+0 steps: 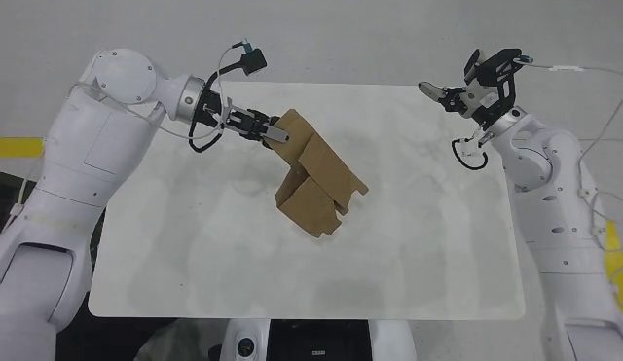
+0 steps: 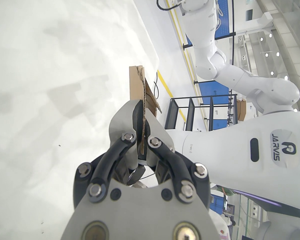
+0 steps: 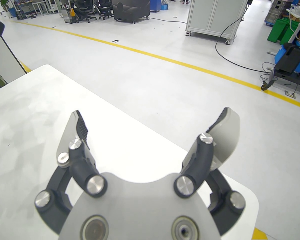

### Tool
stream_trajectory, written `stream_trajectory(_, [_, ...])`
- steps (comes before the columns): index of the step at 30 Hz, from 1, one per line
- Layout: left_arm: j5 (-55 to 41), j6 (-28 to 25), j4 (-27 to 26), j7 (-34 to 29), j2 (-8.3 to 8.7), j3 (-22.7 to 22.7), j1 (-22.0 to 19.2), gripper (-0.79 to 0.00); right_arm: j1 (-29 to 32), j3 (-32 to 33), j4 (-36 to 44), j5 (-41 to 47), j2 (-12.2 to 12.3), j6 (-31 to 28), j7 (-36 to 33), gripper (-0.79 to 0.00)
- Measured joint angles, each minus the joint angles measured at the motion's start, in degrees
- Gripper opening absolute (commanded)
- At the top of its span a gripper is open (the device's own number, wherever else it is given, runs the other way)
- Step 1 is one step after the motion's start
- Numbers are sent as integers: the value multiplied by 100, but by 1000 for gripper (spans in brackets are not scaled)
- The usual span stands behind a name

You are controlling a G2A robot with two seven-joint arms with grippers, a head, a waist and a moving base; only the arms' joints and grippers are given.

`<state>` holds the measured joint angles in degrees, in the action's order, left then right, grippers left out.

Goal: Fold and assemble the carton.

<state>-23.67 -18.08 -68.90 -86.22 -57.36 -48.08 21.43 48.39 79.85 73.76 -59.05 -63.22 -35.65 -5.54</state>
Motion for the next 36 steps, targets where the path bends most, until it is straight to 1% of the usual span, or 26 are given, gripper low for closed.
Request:
stream_trajectory(4, [-49, -41, -190, 42, 45, 31, 117, -785, 0, 0, 0, 0, 0, 0, 0, 0])
stream_trajectory(24, [-91, -36, -178, 38, 53, 24, 129, -785, 41, -6, 0, 80, -7, -10, 14, 0])
stream_trajectory(27, [23, -2, -243, 187, 68, 9, 229, -785, 61, -10, -82, 706, -15, -252, -262, 0])
stream_trajectory(31, [427, -4, -293, 339, 119, -61, 312, -785, -98, -25, -231, 1562, 5, -676, -1009, 0])
stream_trajectory(33, [425, -21, -312, 334, 126, -76, 357, -785, -149, -98, -302, 2039, 3, -943, -1328, 0])
stream_trajectory(36, [372, -161, -344, 230, 127, -77, 401, -785, -311, -344, -451, 2919, 3, -1429, -2101, 0])
